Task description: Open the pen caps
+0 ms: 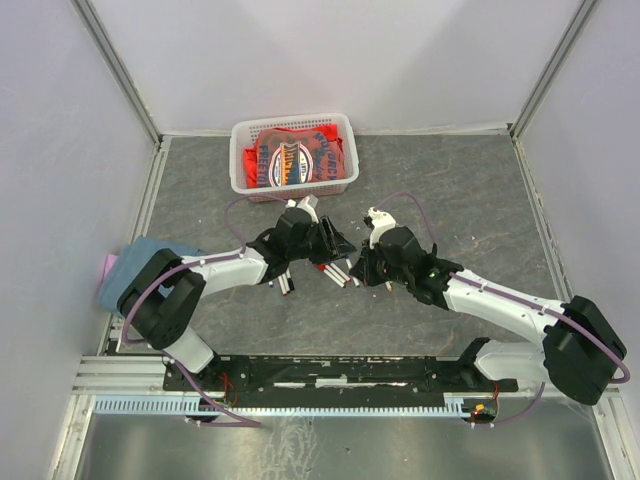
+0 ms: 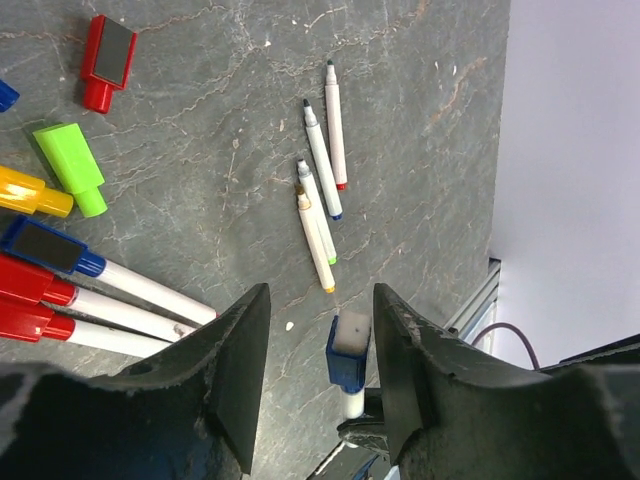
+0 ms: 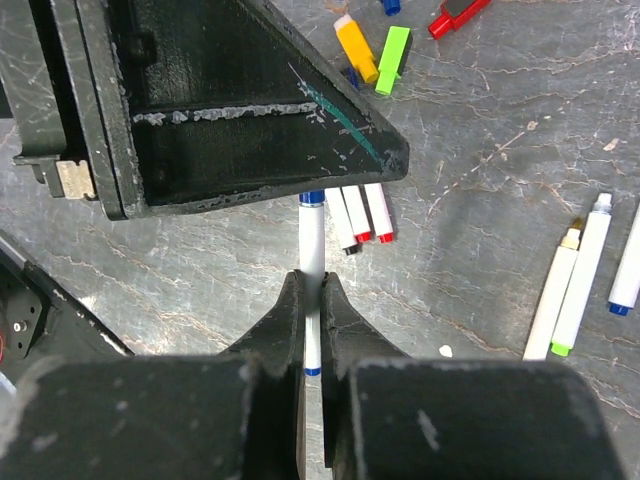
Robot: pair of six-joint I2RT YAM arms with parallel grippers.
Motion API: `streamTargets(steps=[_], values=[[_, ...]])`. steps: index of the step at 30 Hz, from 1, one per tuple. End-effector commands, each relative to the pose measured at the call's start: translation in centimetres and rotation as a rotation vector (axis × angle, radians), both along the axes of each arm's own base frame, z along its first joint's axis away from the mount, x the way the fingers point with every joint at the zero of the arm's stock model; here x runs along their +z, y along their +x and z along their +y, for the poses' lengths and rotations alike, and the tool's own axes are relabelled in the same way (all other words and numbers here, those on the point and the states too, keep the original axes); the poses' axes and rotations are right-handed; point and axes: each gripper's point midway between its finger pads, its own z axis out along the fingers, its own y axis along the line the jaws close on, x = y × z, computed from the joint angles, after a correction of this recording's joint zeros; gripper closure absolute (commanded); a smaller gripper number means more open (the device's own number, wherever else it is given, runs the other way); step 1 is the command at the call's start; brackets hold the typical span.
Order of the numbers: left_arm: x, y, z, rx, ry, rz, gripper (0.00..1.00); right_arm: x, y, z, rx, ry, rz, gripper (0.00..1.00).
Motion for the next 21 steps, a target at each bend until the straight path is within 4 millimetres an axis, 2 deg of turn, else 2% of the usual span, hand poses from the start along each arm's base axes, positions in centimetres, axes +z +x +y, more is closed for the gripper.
streamTargets(steps=[1,17,21], values=[[3.2,0.4,-0.5,0.017,-0.111,-0.035,0.5,1.4,0.3,1.2,0.015,0.068,-0.028,0.99],[3.5,0.7,0.5,0.052,-0.128,-0.041,0.68,0.2,0.2,1.2,0.02,0.063,0.001,0.99],[3.5,0.8,0.4,0.052,-0.129,-0.043,0.79,-0.2,0.3,1.2,0.021,0.062,0.011,0.99]])
